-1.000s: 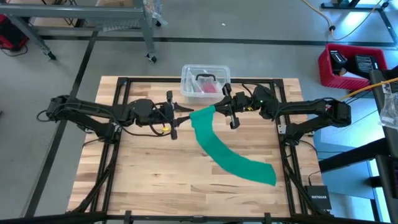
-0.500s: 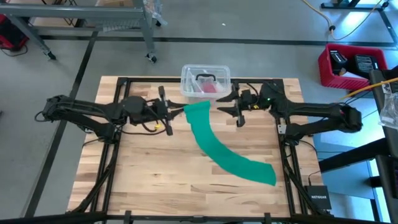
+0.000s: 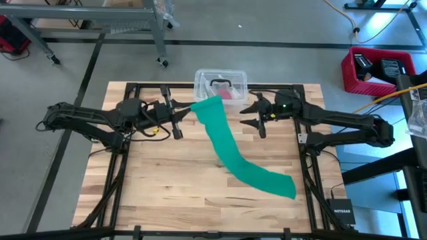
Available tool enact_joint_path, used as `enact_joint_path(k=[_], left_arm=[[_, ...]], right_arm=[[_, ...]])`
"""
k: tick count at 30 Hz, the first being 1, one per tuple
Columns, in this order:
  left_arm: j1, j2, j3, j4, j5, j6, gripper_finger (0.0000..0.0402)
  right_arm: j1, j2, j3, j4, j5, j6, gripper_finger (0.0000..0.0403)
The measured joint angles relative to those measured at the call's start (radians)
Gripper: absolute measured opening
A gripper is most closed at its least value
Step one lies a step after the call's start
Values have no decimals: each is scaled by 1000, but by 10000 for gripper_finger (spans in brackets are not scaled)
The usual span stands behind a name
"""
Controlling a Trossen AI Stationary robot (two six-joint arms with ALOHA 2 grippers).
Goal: Roll bandage
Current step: Roll the green bandage
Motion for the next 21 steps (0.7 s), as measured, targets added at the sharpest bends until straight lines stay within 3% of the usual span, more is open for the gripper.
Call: enact_joint_path(k=[21], left_arm=[[0, 0, 0, 86, -32, 159, 7]], right_arm=[[1, 223, 0, 238, -245, 179, 197]])
